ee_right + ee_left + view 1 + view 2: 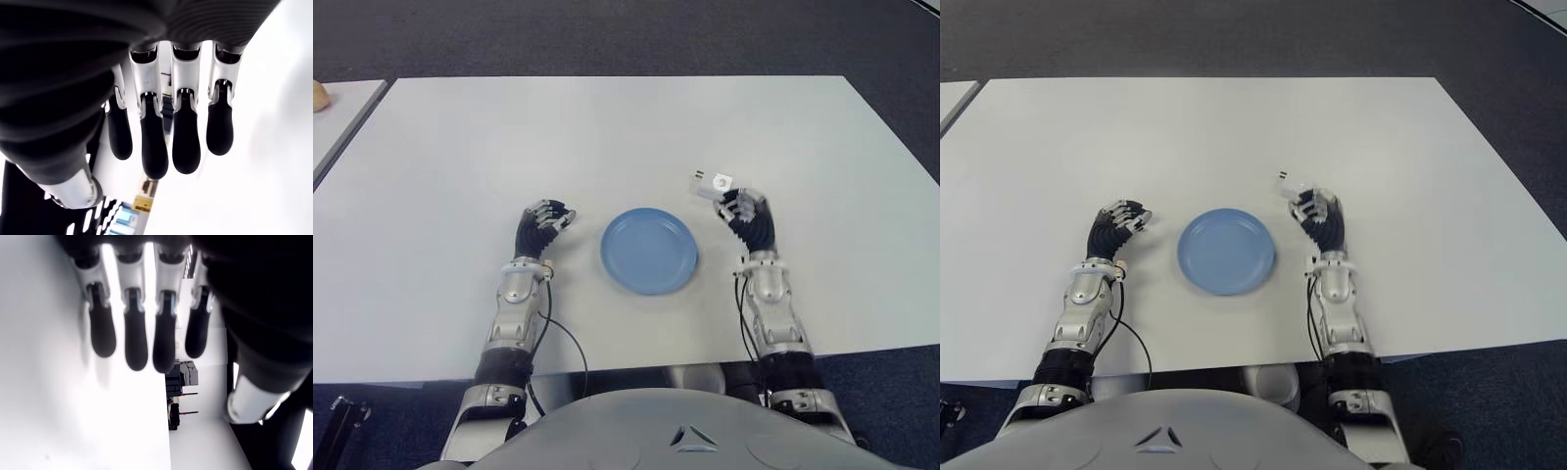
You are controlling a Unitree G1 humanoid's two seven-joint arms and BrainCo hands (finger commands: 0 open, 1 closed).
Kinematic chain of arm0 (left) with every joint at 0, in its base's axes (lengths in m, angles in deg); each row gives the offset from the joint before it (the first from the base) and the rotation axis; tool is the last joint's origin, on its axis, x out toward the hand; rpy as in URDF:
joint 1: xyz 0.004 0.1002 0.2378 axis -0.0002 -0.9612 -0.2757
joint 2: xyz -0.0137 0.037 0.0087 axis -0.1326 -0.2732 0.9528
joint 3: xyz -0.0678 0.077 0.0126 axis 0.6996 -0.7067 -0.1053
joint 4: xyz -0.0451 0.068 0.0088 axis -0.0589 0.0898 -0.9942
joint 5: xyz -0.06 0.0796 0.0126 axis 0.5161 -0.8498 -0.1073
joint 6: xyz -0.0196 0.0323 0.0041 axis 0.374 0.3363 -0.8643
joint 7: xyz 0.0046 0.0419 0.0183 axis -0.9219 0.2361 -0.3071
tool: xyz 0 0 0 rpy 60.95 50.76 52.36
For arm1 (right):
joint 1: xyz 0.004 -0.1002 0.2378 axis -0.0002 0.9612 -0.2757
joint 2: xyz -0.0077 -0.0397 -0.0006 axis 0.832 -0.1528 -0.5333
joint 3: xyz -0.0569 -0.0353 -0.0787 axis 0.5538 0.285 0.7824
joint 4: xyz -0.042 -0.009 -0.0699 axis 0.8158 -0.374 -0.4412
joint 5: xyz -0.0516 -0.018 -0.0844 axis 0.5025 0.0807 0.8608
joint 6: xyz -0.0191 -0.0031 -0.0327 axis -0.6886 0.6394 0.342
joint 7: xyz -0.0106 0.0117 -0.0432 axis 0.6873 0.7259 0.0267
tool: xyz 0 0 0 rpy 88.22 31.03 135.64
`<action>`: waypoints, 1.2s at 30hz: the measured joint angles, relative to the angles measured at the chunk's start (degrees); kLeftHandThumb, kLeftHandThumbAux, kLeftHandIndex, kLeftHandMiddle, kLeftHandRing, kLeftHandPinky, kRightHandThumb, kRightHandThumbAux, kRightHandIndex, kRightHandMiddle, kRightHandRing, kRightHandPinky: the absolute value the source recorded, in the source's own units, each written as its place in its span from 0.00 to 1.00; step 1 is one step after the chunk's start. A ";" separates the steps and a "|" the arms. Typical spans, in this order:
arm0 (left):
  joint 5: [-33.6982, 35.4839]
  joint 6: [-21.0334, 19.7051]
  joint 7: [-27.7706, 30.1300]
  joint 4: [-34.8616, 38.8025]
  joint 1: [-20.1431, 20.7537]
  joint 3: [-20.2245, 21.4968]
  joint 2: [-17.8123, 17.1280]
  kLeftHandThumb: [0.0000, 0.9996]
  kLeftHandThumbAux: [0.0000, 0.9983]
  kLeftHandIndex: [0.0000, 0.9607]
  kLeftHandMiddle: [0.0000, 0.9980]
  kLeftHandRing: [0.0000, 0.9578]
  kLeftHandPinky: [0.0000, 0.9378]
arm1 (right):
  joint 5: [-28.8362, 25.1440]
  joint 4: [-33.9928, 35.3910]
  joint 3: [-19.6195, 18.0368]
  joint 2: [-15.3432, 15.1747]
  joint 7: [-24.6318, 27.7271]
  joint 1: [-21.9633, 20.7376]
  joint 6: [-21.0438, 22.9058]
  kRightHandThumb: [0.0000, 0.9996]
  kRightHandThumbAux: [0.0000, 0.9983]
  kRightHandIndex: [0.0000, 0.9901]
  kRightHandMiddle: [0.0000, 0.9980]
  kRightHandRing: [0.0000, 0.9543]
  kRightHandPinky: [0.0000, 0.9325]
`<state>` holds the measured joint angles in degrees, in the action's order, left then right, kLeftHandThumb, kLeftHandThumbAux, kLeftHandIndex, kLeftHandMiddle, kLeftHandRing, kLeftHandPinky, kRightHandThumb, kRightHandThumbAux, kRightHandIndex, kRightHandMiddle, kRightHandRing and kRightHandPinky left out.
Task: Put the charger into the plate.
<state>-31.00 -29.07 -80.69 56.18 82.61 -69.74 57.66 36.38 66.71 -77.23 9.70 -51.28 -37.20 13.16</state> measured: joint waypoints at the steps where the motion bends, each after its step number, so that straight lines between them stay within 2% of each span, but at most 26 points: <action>1: 0.00 0.01 0.00 0.00 0.01 -0.08 0.05 0.70 0.72 0.44 0.47 0.50 0.51 | 1.01 0.08 0.10 -0.69 -0.46 -0.76 -0.22 0.58 0.60 0.21 0.34 0.35 0.34; 4: 0.00 0.21 0.00 0.02 -0.06 -0.36 0.23 0.70 0.72 0.44 0.47 0.49 0.50 | 3.48 -0.64 0.39 -2.47 -1.82 -2.68 -0.76 0.54 0.55 0.14 0.25 0.25 0.26; 7: 0.00 0.42 0.00 0.07 -0.15 -0.51 0.25 0.70 0.72 0.44 0.46 0.49 0.49 | 5.54 -5.33 0.89 -4.89 -2.22 -5.91 -1.30 0.53 0.46 0.05 0.12 0.12 0.14; 12: 0.00 1.03 0.00 0.19 -0.55 -0.64 0.17 0.70 0.72 0.44 0.46 0.49 0.49 | 9.52 -7.85 1.52 -8.41 -2.50 -10.06 1.73 0.54 0.31 0.01 0.02 0.02 0.03; 18: 0.02 1.54 0.00 0.15 -0.90 -0.65 0.13 0.70 0.72 0.44 0.47 0.50 0.50 | 14.46 -7.38 3.84 -10.61 -2.47 -14.30 7.29 0.55 0.21 0.00 0.00 0.00 0.00; 27: 0.29 3.63 0.00 -0.87 -0.92 -0.65 0.20 0.71 0.72 0.44 0.48 0.50 0.50 | 21.89 -7.21 8.79 -12.18 0.98 -19.42 18.45 0.58 0.16 0.00 0.00 0.00 0.00; 30: 0.29 4.27 0.00 -1.21 -0.92 -0.64 0.17 0.71 0.72 0.44 0.48 0.50 0.50 | 22.28 -9.13 9.56 -13.03 1.99 -21.37 19.57 0.60 0.15 0.00 0.00 0.00 0.00; 36: 0.21 4.98 0.00 -1.65 -0.97 -0.65 -0.01 0.71 0.72 0.44 0.47 0.50 0.50 | 21.85 -18.51 10.65 -14.44 2.63 -26.86 19.30 0.60 0.13 0.00 0.00 0.00 0.00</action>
<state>-30.80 -24.08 -80.69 54.53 81.65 -70.39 57.66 58.23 48.20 -66.58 -4.75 -48.65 -64.07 32.45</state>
